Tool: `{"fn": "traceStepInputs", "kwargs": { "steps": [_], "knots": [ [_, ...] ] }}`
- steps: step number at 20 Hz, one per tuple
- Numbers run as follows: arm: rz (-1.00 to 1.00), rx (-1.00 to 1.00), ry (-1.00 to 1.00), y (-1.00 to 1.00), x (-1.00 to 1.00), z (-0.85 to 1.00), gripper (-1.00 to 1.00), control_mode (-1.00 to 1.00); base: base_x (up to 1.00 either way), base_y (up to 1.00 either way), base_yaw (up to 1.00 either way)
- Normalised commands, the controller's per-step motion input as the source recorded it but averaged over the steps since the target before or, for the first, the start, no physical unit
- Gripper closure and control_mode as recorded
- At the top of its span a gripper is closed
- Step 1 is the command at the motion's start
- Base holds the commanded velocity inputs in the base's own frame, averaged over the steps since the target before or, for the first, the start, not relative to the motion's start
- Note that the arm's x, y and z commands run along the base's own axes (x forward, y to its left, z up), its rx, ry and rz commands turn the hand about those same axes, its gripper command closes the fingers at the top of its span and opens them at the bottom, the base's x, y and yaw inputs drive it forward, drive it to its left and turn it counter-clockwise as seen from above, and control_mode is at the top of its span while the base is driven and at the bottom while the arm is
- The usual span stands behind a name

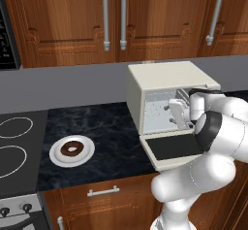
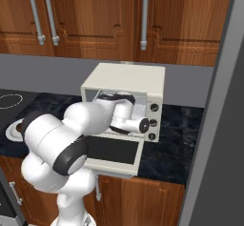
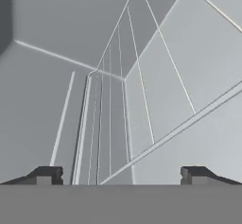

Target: Pick up the bagel from the plate, place it on the toaster oven rack, close the door, and set the timer.

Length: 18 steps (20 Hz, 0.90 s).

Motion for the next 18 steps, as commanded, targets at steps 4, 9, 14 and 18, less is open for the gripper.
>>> {"fn": "traceStepInputs", "kwargs": {
  "steps": [4,9,14,18],
  "knots": [
    [0.0,-0.05,-0.04,0.11,0.21,-0.07,-1.0,-1.0,0.0,0.0,0.0],
    [0.0,-0.04,-0.03,0.02,0.17,-0.08,-1.0,-1.0,0.0,0.0,0.0],
    [0.0,-0.02,-0.02,0.0,0.15,-0.1,-1.0,-1.0,0.0,0.0,0.0],
    [0.0,0.0,-0.02,0.0,0.13,-0.12,-1.0,-1.0,0.0,0.0,0.0]
  ]
}}
